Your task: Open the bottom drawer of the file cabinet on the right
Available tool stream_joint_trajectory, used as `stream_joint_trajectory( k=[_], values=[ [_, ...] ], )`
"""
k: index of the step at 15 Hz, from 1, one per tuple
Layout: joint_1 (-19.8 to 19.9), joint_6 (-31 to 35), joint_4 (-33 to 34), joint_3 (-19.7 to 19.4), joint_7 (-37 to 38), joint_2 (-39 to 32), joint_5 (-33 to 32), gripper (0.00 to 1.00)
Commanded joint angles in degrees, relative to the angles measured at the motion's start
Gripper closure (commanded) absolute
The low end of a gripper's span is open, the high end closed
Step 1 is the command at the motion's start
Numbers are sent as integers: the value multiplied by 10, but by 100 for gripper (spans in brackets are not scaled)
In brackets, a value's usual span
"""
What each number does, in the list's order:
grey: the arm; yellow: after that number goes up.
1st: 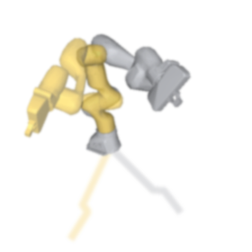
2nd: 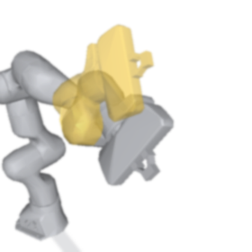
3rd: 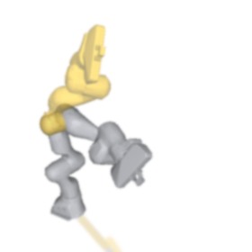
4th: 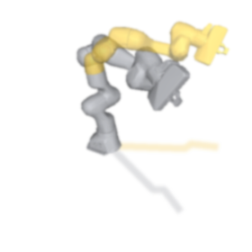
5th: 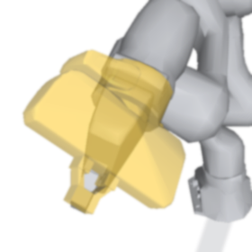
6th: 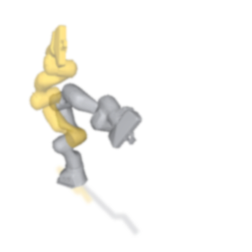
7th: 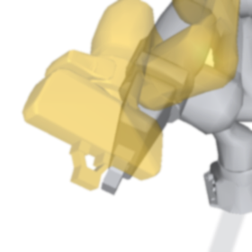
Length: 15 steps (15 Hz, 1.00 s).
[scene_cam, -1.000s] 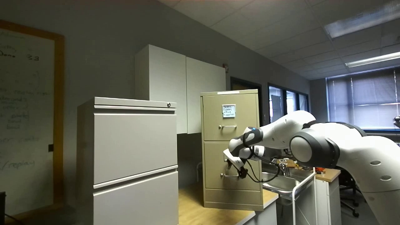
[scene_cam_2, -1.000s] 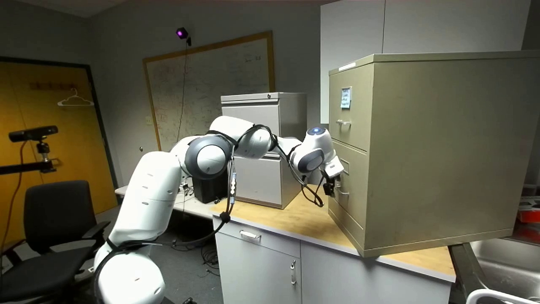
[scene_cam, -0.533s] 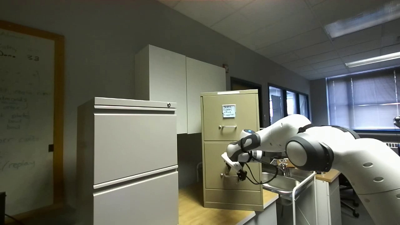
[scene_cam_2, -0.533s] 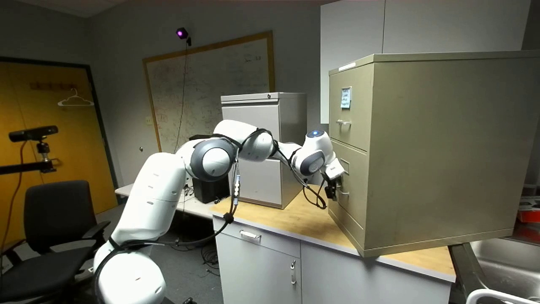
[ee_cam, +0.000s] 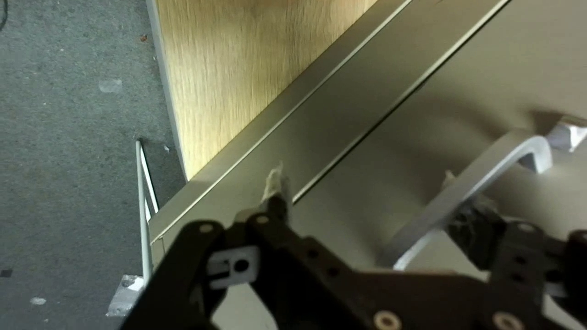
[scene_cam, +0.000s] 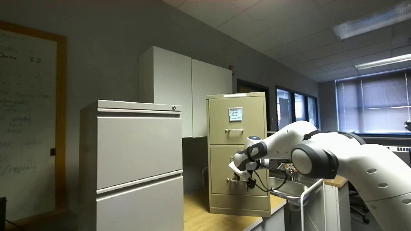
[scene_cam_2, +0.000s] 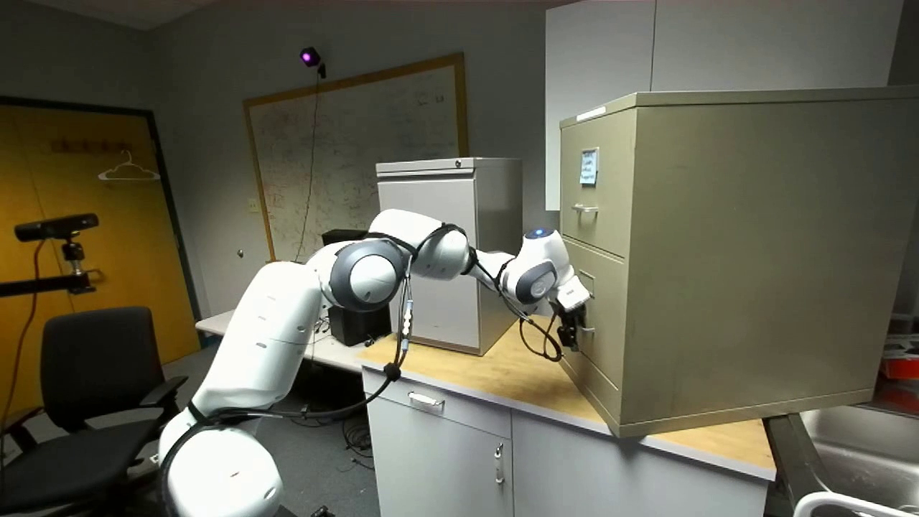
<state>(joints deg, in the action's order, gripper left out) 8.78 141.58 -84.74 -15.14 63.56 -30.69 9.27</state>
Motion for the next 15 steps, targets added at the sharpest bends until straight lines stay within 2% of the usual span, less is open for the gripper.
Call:
stream_joint_trajectory(
  k=[1, 7, 11, 15],
  values=[
    [0, -82, 38, -8, -13, -26, -50, 47],
    [-16, -57, 8, 13, -73, -3, -85, 86],
    [-42, -3, -81, 16, -81, 71, -111, 87],
    [-42, 58, -142, 13, -109, 110, -127, 87]
  ],
)
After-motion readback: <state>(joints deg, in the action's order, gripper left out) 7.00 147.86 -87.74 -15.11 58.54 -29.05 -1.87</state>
